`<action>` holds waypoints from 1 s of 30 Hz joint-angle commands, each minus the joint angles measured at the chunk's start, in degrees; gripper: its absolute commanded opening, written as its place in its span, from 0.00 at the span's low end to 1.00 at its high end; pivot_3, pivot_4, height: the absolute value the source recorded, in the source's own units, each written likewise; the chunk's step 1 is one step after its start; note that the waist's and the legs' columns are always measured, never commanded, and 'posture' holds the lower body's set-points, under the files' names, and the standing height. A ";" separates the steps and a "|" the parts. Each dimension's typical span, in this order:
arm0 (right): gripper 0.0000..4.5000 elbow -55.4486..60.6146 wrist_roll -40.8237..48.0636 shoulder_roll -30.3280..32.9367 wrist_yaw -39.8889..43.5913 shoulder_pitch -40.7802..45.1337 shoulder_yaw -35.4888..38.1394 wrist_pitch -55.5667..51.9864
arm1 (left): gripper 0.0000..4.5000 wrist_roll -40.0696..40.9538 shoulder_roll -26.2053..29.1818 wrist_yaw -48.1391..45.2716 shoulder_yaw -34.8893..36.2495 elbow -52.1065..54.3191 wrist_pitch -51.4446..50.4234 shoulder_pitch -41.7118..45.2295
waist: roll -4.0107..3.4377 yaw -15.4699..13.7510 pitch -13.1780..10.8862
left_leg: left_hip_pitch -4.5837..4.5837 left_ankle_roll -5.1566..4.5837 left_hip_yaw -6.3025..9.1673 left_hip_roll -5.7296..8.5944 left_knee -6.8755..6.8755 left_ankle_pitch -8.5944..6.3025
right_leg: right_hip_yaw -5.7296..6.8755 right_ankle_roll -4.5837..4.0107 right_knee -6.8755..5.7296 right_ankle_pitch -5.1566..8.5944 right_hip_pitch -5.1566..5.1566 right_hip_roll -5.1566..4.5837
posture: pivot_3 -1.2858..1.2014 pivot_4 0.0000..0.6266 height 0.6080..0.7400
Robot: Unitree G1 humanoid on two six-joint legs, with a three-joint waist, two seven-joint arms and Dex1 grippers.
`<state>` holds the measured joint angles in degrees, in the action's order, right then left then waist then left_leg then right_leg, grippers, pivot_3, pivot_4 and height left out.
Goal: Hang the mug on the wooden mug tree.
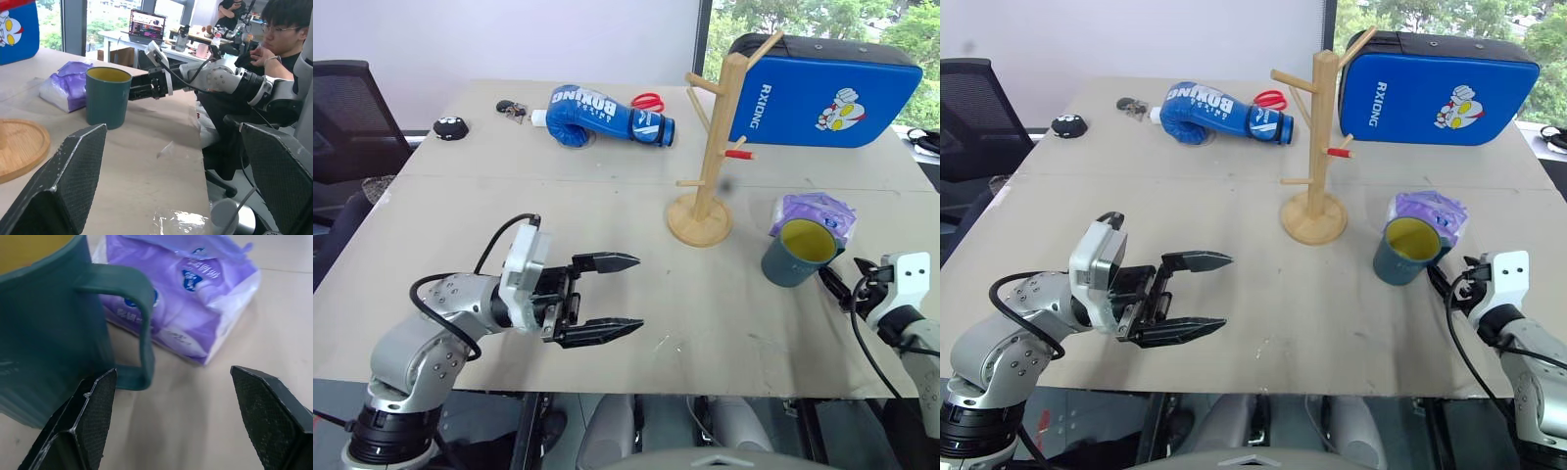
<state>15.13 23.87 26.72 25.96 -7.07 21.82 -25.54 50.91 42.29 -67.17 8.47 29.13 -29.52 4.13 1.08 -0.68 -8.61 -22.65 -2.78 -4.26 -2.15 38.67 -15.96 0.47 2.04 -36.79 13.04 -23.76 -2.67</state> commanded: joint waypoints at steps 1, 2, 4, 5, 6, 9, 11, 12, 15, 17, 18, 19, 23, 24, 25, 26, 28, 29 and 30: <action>0.83 -0.99 -0.76 -0.33 0.16 1.91 -1.12 2.45 | 1.00 1.24 0.28 0.03 1.23 1.21 0.33 0.26 | 0.00 0.02 0.00 | 0.00 0.00 0.00 0.00 0.00 0.00 | 0.00 0.00 0.00 0.00 0.00 0.00 | 0.52 0.24 1.00; 0.83 -1.73 -1.03 -0.47 0.14 2.45 -1.54 2.80 | 1.00 1.27 0.31 0.07 1.27 1.19 0.33 0.25 | 0.00 0.03 0.00 | 0.00 0.00 0.00 0.00 0.00 0.00 | 0.00 0.00 0.00 0.00 0.00 0.00 | 0.52 0.24 1.00; 0.77 -3.07 -1.38 -0.84 0.03 3.43 -2.06 3.46 | 1.00 1.31 0.39 0.16 1.46 1.12 0.37 0.14 | 0.00 0.03 0.00 | 0.01 0.00 0.00 0.00 0.00 0.00 | 0.00 0.00 0.00 0.00 0.00 0.00 | 0.52 0.24 1.00; 0.71 -3.72 -1.55 -1.02 -0.04 3.91 -2.24 3.77 | 1.00 1.29 0.44 0.17 1.56 1.06 0.42 0.08 | 0.00 0.03 0.00 | 0.00 0.00 0.00 0.00 0.00 0.00 | 0.00 0.00 0.00 0.00 0.00 0.00 | 0.52 0.24 1.00; 0.64 -4.32 -1.67 -1.17 -0.09 4.32 -2.36 4.09 | 1.00 1.26 0.51 0.14 1.69 0.95 0.47 0.05 | -0.01 0.05 0.00 | 0.00 0.00 0.01 0.00 0.00 0.00 | 0.01 0.00 0.00 0.00 0.00 0.00 | 0.52 0.24 1.00; 0.36 -5.34 -1.62 -1.47 0.18 4.89 -2.50 5.03 | 1.00 1.33 0.56 0.21 2.08 0.73 0.52 -0.04 | -0.01 0.00 -0.01 | 0.00 0.01 0.01 0.00 0.00 0.00 | 0.01 -0.01 0.00 0.00 0.00 0.01 | 0.52 0.24 1.00; 0.14 -5.64 -1.47 -1.56 0.58 4.96 -2.52 5.72 | 1.00 1.31 0.51 0.17 2.29 0.67 0.59 -0.29 | -0.01 -0.06 -0.01 | 0.00 0.01 0.00 0.00 0.00 0.00 | 0.01 -0.01 0.00 0.00 0.00 0.00 | 0.52 0.24 1.00; 0.05 -5.74 -1.36 -1.59 0.78 5.01 -2.53 5.98 | 1.00 1.28 0.48 0.08 2.35 0.64 0.63 -0.42 | -0.01 -0.05 -0.01 | 0.00 0.01 0.00 0.00 0.00 0.00 | 0.01 -0.01 0.00 0.00 0.00 0.00 | 0.52 0.24 1.00; 0.01 -4.93 -0.65 -1.32 1.82 4.86 -2.26 6.67 | 1.00 1.14 0.16 0.04 2.38 0.29 0.82 -0.87 | -0.02 0.02 -0.01 | 0.00 0.01 0.00 0.00 0.00 0.00 | 0.00 0.00 0.00 0.00 0.00 0.00 | 0.52 0.24 1.00; 0.01 -2.83 0.24 -0.90 2.36 4.40 -1.79 6.16 | 1.00 1.07 -0.17 0.16 2.39 -0.15 0.98 -1.04 | -0.02 0.02 -0.01 | 0.00 0.01 0.00 0.00 0.00 0.00 | 0.00 0.00 0.00 0.00 0.00 0.00 | 0.52 0.24 1.00; 0.01 -1.51 0.87 -0.70 2.45 4.17 -1.54 5.52 | 1.00 1.13 -0.35 0.27 2.42 -0.37 0.99 -1.09 | -0.04 0.02 -0.02 | 0.00 0.01 0.00 0.00 0.00 0.00 | 0.01 0.00 -0.01 0.00 0.00 0.00 | 0.52 0.24 1.00; 0.01 -0.28 1.29 -0.42 2.43 3.91 -1.36 4.92 | 1.00 1.16 -0.51 0.33 2.42 -0.59 1.01 -1.12 | -0.05 0.01 -0.03 | 0.00 0.01 0.01 0.00 0.00 0.00 | 0.01 0.00 -0.01 0.00 0.00 0.00 | 0.52 0.24 1.00; 0.01 5.59 1.40 2.01 2.43 2.80 -1.60 2.52 | 1.00 0.48 -1.19 0.51 2.43 -1.58 1.67 -1.12 | -0.06 0.00 -0.03 | 0.00 0.01 0.00 -0.01 0.00 0.00 | 0.00 0.00 -0.01 0.00 0.00 0.00 | 0.52 0.24 1.00; 0.01 9.31 2.06 3.53 2.13 3.14 -1.65 0.41 | 1.00 -0.15 -1.97 1.21 2.77 -2.19 2.56 -1.20 | -0.06 0.00 -0.03 | 0.00 0.01 -0.01 0.00 0.00 0.00 | 0.00 0.00 -0.01 0.00 0.00 -0.01 | 0.52 0.24 1.00; 0.01 11.89 2.56 4.59 1.81 3.45 -1.72 -1.15 | 1.00 -0.62 -2.53 1.67 3.01 -2.70 3.22 -1.24 | -0.09 0.00 -0.05 | 0.00 0.01 -0.01 0.00 0.00 0.00 | 0.00 0.00 -0.01 0.00 0.00 -0.01 | 0.52 0.24 1.00; 0.01 14.72 2.80 6.09 1.37 4.36 -2.09 -3.26 | 1.00 -1.87 -4.04 2.67 3.72 -3.42 5.54 -1.39 | -0.13 0.03 -0.08 | 0.00 0.01 -0.02 0.00 0.00 0.00 | -0.01 0.00 -0.01 0.00 -0.01 -0.02 | 0.52 0.24 1.00; 0.01 18.28 3.20 8.40 0.56 6.24 -2.70 -6.84 | 1.00 -0.52 -6.64 2.27 5.26 -4.92 7.67 -1.27 | -0.14 0.13 -0.08 | 0.01 0.01 -0.02 0.00 0.00 0.00 | -0.01 0.00 -0.01 0.00 -0.01 -0.02 | 0.52 0.24 1.00; 0.01 20.37 3.17 10.63 0.16 8.67 -3.65 -9.60 | 1.00 0.69 -6.69 0.22 6.50 -6.01 8.19 -1.58 | -0.12 0.15 -0.07 | 0.02 0.01 -0.02 -0.02 0.00 0.01 | 0.00 0.00 -0.01 -0.01 -0.01 0.00 | 0.52 0.24 1.00; 0.01 21.66 3.22 12.14 -0.16 10.42 -4.29 -11.61 | 1.00 1.54 -6.53 -1.41 7.26 -6.77 8.29 -1.74 | -0.09 0.26 -0.08 | 0.02 0.01 0.00 -0.02 0.00 0.01 | 0.02 0.00 -0.02 -0.01 -0.01 0.00 | 0.52 0.24 1.00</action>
<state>31.97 26.35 36.29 26.66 0.68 17.74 -33.92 50.19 35.34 -65.99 12.62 23.00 -22.97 2.51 0.99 -0.42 -8.69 -22.64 -2.77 -4.25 -2.18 38.68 -15.96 0.50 2.04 -36.81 13.04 -23.77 -2.65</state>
